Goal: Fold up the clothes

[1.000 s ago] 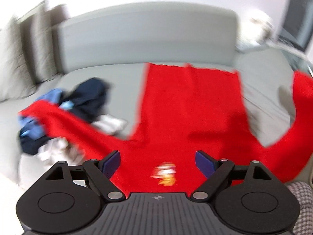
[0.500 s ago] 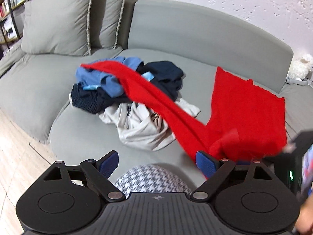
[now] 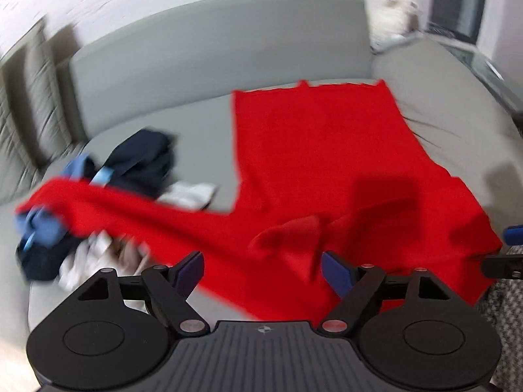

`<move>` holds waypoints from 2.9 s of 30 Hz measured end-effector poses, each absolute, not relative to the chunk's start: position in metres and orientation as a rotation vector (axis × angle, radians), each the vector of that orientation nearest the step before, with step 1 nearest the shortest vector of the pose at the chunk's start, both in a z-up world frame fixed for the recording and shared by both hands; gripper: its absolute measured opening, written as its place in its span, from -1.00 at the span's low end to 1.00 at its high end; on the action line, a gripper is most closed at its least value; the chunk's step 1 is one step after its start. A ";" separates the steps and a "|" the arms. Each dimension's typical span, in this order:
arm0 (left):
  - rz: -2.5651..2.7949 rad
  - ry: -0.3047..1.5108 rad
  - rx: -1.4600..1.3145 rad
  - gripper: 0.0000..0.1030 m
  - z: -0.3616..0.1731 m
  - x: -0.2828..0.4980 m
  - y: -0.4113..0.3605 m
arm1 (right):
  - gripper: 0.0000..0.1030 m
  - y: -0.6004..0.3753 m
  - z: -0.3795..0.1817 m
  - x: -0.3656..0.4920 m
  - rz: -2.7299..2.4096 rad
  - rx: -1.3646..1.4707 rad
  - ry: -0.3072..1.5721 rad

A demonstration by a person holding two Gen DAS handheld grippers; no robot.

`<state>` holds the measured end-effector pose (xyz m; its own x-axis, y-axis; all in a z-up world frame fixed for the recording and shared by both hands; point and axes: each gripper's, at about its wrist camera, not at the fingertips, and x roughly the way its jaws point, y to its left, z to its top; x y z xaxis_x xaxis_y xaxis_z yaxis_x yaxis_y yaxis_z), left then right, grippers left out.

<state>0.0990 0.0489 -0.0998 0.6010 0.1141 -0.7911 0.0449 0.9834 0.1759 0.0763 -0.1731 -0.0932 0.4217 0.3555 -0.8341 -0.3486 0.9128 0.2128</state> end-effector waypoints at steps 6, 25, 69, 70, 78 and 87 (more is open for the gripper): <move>0.077 0.964 0.367 0.64 -0.131 0.136 0.014 | 0.19 -0.182 -0.114 0.080 0.439 0.035 1.099; 0.312 1.026 -0.251 -0.09 -0.108 0.090 0.131 | 0.18 -0.187 -0.160 0.114 0.343 0.048 1.222; 0.284 1.080 -0.159 -0.43 -0.181 0.127 0.105 | -0.63 -0.196 -0.176 0.161 0.274 -0.198 1.255; 0.282 1.069 -0.195 -0.42 -0.173 0.126 0.108 | -0.50 -0.196 -0.165 0.160 0.254 -0.192 1.255; 0.420 0.714 -0.431 0.44 -0.088 0.075 0.197 | -0.43 -0.139 -0.089 0.125 0.438 -0.197 1.073; 0.637 0.487 -0.673 -0.57 -0.086 0.073 0.387 | -0.30 -0.054 -0.062 0.101 0.562 -0.263 0.970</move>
<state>0.0725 0.3867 -0.0864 0.7068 0.3776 -0.5982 -0.6765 0.6081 -0.4155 0.1009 -0.0536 -0.0620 0.4375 0.3320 -0.8357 -0.5598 0.8278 0.0357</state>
